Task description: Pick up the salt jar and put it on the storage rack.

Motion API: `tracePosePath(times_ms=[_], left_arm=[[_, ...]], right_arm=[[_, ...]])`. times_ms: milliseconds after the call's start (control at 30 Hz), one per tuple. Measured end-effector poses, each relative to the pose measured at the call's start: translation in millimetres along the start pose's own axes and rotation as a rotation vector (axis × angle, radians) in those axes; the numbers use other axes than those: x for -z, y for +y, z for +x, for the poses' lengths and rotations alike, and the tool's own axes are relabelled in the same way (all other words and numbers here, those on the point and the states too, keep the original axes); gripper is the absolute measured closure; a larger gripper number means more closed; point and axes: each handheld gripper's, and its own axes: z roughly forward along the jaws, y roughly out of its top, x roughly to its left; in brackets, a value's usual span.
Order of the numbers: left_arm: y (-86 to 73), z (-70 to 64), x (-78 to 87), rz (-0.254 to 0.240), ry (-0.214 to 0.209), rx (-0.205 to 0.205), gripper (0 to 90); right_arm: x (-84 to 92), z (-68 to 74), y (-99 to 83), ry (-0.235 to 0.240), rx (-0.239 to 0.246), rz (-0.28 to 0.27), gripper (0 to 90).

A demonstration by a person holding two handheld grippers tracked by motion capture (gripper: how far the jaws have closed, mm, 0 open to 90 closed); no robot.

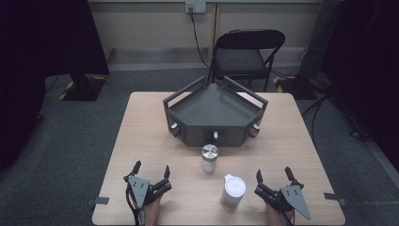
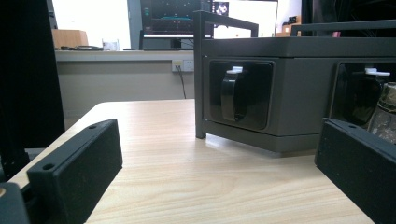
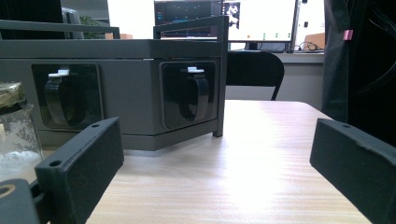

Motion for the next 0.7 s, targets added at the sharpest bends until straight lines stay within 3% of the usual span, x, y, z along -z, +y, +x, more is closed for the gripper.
tracePosePath(times_ms=[700], left_arm=[[0.2,0.3,-0.9,0.001,-0.004,0.0,0.2]], right_arm=[[0.0,1.1,-0.1,-0.008,-0.002,-0.001,1.3]])
